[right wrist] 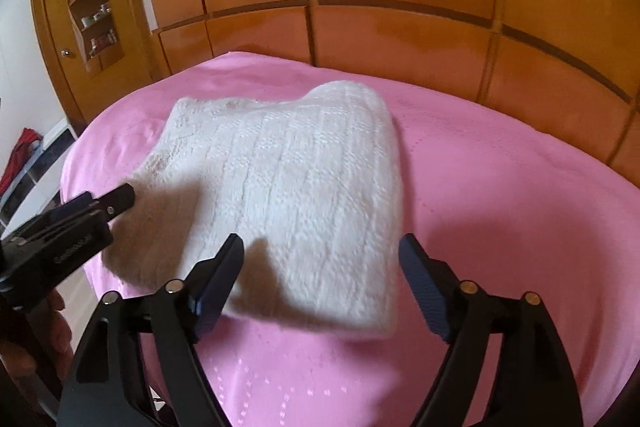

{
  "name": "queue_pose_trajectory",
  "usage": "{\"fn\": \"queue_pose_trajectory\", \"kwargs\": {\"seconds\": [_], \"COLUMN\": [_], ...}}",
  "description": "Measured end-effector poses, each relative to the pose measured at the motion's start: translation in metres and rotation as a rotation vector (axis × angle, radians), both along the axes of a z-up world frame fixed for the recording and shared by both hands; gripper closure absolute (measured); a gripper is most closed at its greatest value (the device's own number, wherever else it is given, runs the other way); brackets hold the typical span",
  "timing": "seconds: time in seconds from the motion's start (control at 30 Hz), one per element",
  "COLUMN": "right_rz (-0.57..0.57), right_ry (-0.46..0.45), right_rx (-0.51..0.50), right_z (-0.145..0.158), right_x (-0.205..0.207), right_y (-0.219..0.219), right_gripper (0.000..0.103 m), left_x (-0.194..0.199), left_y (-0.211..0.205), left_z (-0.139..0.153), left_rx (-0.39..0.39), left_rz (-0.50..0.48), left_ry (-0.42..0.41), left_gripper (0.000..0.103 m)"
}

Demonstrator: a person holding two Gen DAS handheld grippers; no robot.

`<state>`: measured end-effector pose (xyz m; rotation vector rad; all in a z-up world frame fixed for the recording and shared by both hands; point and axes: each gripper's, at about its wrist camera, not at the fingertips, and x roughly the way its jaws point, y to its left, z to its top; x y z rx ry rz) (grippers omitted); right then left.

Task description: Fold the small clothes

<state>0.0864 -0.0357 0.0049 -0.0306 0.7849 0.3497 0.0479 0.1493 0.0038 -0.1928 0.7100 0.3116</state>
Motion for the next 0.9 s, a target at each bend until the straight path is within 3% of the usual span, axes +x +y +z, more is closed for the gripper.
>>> {"fn": "queue_pose_trajectory", "kwargs": {"seconds": [0.2, 0.3, 0.4, 0.9], "right_rz": [-0.033, -0.059, -0.090, -0.114], "right_ry": [-0.061, -0.091, -0.085, -0.105], "right_rx": [-0.053, -0.061, -0.050, -0.055], "right_z": [0.005, 0.008, 0.006, 0.012], "right_x": [-0.017, -0.027, -0.034, -0.053], "right_y": [0.003, 0.000, -0.005, -0.010], "right_gripper": [0.013, 0.008, 0.005, 0.002], "left_x": [-0.019, -0.028, -0.037, -0.059], "left_y": [0.000, -0.003, -0.007, -0.013], "left_z": [0.003, 0.003, 0.003, 0.003], "left_rx": [-0.003, 0.007, 0.034, 0.051], "left_rz": [0.029, 0.032, 0.033, 0.065], "left_ry": [-0.012, -0.009, -0.013, -0.017], "left_gripper": [0.031, 0.024, 0.024, 0.019]}}
